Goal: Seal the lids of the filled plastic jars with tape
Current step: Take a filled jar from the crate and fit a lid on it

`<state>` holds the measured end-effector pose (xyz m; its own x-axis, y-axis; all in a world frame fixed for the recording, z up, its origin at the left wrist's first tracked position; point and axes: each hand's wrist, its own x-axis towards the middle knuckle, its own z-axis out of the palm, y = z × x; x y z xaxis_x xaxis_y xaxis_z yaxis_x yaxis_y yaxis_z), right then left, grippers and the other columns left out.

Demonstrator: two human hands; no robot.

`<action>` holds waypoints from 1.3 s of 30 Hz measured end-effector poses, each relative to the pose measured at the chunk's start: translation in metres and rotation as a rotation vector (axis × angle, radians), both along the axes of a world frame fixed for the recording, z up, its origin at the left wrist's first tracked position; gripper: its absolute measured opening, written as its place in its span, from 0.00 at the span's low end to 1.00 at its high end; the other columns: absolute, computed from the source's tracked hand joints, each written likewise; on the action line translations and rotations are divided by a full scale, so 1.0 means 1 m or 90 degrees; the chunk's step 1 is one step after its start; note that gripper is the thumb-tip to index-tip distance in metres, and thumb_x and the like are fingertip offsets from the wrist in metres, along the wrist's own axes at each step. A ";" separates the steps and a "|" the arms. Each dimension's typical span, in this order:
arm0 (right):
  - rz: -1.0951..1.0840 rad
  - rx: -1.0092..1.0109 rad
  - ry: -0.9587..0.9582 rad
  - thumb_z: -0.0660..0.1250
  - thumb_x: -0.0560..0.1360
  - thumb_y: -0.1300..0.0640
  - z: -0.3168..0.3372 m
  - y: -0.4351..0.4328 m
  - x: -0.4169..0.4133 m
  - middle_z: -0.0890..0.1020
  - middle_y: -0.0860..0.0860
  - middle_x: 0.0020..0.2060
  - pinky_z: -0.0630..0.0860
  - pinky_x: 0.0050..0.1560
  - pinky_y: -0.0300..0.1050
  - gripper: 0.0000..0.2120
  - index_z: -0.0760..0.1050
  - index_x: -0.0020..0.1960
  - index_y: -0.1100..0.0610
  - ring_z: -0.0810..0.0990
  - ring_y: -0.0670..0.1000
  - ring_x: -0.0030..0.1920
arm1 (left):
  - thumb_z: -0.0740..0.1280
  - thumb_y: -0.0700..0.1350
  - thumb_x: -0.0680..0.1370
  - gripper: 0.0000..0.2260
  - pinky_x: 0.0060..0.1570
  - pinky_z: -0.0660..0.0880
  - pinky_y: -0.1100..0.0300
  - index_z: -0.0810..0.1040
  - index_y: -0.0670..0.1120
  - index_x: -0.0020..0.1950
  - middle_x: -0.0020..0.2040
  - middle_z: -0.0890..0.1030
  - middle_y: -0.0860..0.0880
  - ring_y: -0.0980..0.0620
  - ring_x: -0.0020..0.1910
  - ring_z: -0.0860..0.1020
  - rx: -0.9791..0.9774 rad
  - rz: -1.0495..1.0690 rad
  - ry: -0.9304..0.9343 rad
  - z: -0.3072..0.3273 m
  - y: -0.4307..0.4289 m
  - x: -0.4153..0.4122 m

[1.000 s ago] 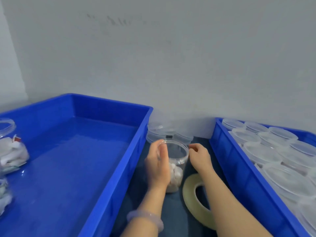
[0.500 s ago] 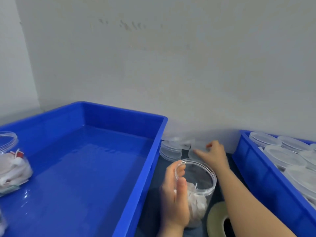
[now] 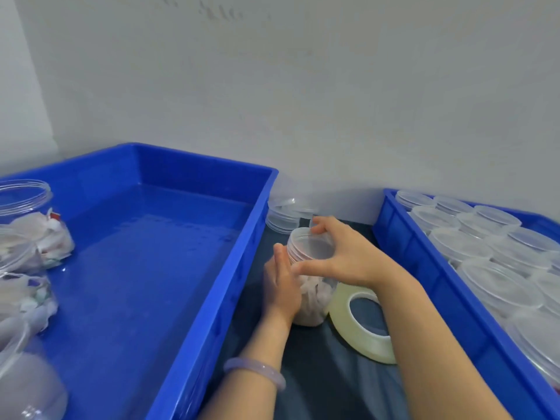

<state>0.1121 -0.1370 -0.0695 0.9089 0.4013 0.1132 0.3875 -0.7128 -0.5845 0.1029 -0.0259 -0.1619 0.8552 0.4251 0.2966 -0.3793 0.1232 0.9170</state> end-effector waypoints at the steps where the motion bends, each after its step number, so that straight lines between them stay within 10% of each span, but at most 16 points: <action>1: 0.011 -0.040 -0.029 0.69 0.57 0.32 0.002 0.008 -0.001 0.71 0.39 0.57 0.67 0.46 0.33 0.39 0.68 0.64 0.48 0.72 0.41 0.56 | 0.48 0.52 0.83 0.27 0.29 0.68 0.70 0.76 0.55 0.28 0.25 0.76 0.58 0.64 0.26 0.72 -0.006 0.005 -0.004 -0.001 0.000 -0.003; 5: 0.065 -0.082 -0.143 0.62 0.66 0.35 -0.001 0.022 -0.010 0.74 0.39 0.57 0.67 0.53 0.42 0.26 0.72 0.62 0.41 0.71 0.42 0.59 | 0.48 0.50 0.84 0.27 0.32 0.71 0.72 0.78 0.50 0.31 0.29 0.80 0.59 0.65 0.30 0.77 0.005 0.003 -0.007 -0.004 0.005 -0.004; 10: 0.123 -0.036 -0.132 0.71 0.70 0.45 -0.001 0.016 -0.012 0.74 0.36 0.52 0.69 0.56 0.41 0.15 0.78 0.56 0.41 0.72 0.42 0.56 | 0.46 0.45 0.85 0.30 0.38 0.72 0.76 0.80 0.70 0.40 0.36 0.81 0.68 0.70 0.39 0.79 0.014 -0.043 -0.041 0.007 0.006 -0.008; 16: -0.017 -0.108 -0.189 0.63 0.71 0.37 -0.010 0.028 -0.018 0.74 0.42 0.57 0.67 0.52 0.43 0.17 0.76 0.58 0.39 0.71 0.49 0.60 | 0.56 0.42 0.83 0.19 0.32 0.70 0.63 0.72 0.52 0.33 0.27 0.78 0.56 0.68 0.28 0.73 0.062 0.055 0.027 0.000 -0.002 -0.010; 19: -0.172 -0.246 -0.265 0.56 0.73 0.32 -0.021 0.045 -0.025 0.75 0.51 0.58 0.66 0.56 0.51 0.25 0.74 0.61 0.46 0.71 0.57 0.58 | 0.63 0.33 0.78 0.11 0.41 0.71 0.58 0.74 0.45 0.38 0.41 0.80 0.50 0.67 0.34 0.72 0.133 0.082 0.068 -0.005 -0.004 -0.013; 26: -0.028 -0.171 0.015 0.59 0.74 0.38 0.008 0.022 -0.035 0.61 0.51 0.74 0.58 0.67 0.49 0.31 0.60 0.75 0.45 0.55 0.56 0.73 | 0.52 0.37 0.83 0.27 0.28 0.67 0.71 0.73 0.49 0.26 0.22 0.74 0.54 0.65 0.24 0.72 0.016 0.097 0.001 -0.002 -0.004 -0.010; 32: -0.247 -0.331 -0.190 0.55 0.68 0.25 -0.002 0.038 -0.069 0.67 0.53 0.46 0.63 0.42 0.46 0.36 0.72 0.57 0.55 0.64 0.55 0.47 | 0.56 0.34 0.81 0.18 0.29 0.65 0.76 0.75 0.47 0.34 0.33 0.79 0.56 0.57 0.31 0.76 0.016 0.164 0.047 -0.003 -0.008 -0.015; 39: 0.006 -0.034 0.014 0.77 0.59 0.39 0.015 -0.001 -0.041 0.66 0.39 0.65 0.62 0.58 0.32 0.28 0.73 0.55 0.45 0.62 0.42 0.69 | 0.51 0.42 0.84 0.22 0.36 0.76 0.62 0.79 0.44 0.36 0.32 0.82 0.53 0.55 0.36 0.80 -0.055 -0.033 0.060 -0.001 0.003 -0.012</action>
